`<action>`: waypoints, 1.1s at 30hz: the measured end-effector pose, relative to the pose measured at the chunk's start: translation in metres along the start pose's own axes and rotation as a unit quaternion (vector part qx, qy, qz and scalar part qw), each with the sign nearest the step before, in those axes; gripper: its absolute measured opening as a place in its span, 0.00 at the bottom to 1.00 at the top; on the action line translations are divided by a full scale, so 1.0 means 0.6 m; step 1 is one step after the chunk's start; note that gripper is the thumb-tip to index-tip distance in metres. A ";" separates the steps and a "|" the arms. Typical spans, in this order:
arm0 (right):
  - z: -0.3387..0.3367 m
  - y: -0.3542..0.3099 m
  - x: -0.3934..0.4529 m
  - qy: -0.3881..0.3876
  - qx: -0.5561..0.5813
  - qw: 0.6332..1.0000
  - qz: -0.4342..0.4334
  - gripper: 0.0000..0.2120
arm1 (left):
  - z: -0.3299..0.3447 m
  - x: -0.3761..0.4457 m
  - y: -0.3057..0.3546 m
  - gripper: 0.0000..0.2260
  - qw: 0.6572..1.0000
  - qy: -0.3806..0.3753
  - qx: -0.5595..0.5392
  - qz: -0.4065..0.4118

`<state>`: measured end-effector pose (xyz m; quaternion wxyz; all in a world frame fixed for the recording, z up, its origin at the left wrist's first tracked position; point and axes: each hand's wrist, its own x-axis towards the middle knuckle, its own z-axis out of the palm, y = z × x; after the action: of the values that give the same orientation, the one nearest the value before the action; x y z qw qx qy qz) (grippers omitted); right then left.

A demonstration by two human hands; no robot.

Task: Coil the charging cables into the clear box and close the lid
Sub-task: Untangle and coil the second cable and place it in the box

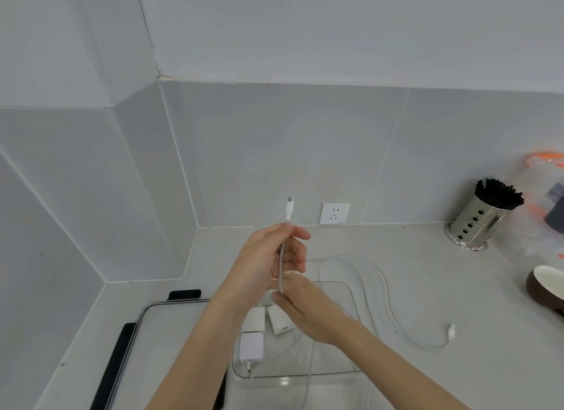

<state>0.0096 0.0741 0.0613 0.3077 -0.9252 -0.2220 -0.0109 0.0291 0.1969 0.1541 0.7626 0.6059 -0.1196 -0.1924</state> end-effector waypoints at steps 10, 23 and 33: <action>-0.094 0.056 0.069 -0.043 -0.189 0.977 0.085 0.19 | 0.034 -0.041 -0.055 0.15 0.992 -0.042 0.088 -0.076; -0.155 0.000 0.067 0.084 0.022 0.979 0.184 0.18 | -0.005 0.010 -0.130 0.16 0.987 0.102 0.114 -0.049; -0.052 -0.032 0.021 0.115 -0.107 0.988 -0.008 0.19 | -0.026 0.053 -0.079 0.17 0.951 0.100 -0.271 -0.108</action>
<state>0.0165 0.0749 0.0994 0.2299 -0.9436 -0.1903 -0.1433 0.0569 0.1875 0.1026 0.8809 0.4016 0.0798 -0.2377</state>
